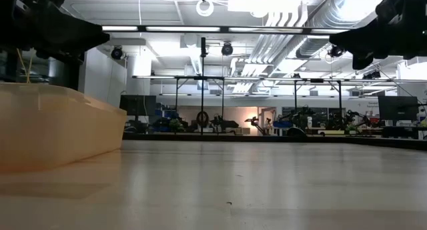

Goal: Pick and place pill bottles into a basket
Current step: Return to Home Position

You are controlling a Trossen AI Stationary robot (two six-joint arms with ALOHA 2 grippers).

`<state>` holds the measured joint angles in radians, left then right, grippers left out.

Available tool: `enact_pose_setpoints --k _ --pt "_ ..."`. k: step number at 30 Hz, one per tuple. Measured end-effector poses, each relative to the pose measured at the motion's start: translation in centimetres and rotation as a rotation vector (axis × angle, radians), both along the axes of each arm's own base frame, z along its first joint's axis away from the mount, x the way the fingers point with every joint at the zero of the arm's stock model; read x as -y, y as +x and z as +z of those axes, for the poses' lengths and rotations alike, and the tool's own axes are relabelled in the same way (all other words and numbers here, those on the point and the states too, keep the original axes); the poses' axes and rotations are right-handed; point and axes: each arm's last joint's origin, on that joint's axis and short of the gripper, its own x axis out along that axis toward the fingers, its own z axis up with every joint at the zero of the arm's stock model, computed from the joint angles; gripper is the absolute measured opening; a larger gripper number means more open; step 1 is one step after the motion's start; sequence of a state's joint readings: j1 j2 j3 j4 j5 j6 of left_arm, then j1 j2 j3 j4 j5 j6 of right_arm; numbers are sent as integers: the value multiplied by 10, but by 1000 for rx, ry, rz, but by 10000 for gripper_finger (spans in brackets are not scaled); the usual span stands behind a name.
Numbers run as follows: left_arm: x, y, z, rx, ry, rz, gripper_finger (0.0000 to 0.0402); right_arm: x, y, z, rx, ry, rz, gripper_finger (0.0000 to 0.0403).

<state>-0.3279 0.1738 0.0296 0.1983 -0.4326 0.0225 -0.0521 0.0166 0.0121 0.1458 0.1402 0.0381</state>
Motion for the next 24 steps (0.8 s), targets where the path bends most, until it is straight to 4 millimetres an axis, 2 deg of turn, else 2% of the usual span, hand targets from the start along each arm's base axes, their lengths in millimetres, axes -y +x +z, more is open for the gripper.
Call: enact_pose_setpoints --k 10,21,24 --pt "1 0 -2 20 71 -49 177 1 1 -7 -61 14 -32 1" --pt "-18 4 -7 -30 109 -40 177 1 1 -10 -92 21 -38 1" --pt "-23 4 -5 -15 108 11 177 1 1 -10 -91 30 -34 5"
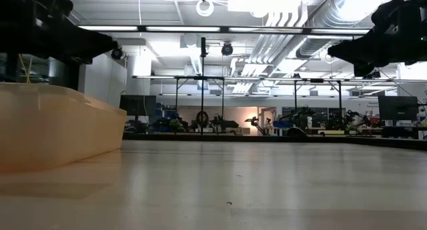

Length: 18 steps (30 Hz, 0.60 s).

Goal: Pick and place pill bottles into a basket
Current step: Return to Home Position

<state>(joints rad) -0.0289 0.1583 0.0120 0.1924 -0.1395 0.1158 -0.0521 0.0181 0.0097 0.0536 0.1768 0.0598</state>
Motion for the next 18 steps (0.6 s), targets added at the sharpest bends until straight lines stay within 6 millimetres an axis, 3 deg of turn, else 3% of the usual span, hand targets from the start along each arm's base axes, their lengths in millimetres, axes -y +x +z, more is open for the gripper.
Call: enact_pose_setpoints --k 18 --pt "-5 0 -8 -77 0 70 177 0 0 -1 -34 -125 -5 3"
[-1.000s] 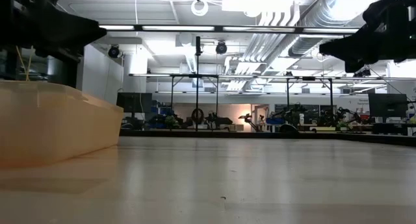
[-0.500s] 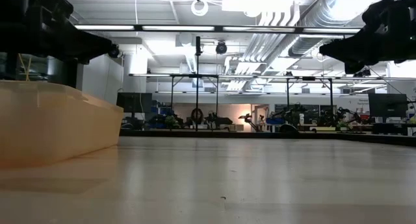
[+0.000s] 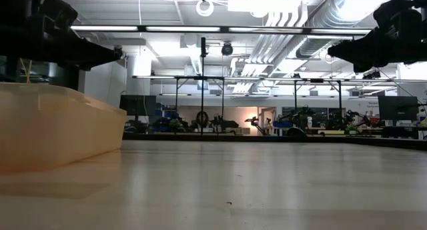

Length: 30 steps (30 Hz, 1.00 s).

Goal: Pick and place pill bottles into a basket
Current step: Return to Home Position

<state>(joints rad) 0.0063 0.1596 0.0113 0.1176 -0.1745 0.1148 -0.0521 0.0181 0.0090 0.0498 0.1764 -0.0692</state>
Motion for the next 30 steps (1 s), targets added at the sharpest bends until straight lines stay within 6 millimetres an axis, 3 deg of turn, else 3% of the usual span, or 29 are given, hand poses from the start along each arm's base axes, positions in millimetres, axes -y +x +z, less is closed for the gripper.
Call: enact_pose_setpoints --k 30 --pt "0 0 -2 -20 -1 3 177 0 0 0 -2 0 0 5"
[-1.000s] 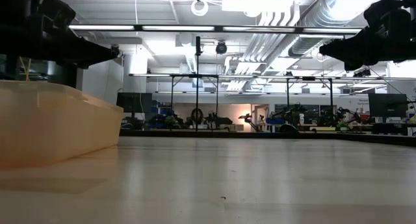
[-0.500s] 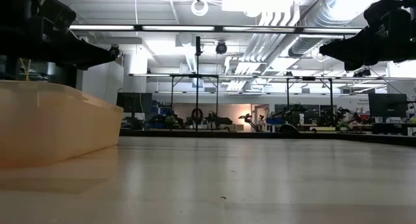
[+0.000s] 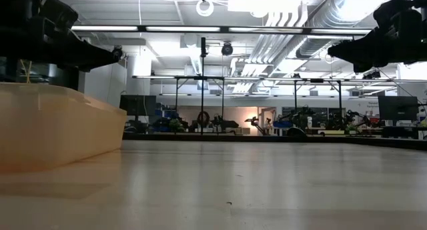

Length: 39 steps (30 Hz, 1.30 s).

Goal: Pick and place pill bottles into a basket
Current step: Return to Home Position

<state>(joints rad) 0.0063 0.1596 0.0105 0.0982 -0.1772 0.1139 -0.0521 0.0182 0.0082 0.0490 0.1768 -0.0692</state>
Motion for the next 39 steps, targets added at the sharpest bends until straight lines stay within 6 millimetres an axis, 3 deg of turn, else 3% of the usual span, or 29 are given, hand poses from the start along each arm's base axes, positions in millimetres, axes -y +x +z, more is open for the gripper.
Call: enact_pose_setpoints --k 39 --pt "0 0 0 0 0 -3 177 0 0 0 -1 0 0 1"
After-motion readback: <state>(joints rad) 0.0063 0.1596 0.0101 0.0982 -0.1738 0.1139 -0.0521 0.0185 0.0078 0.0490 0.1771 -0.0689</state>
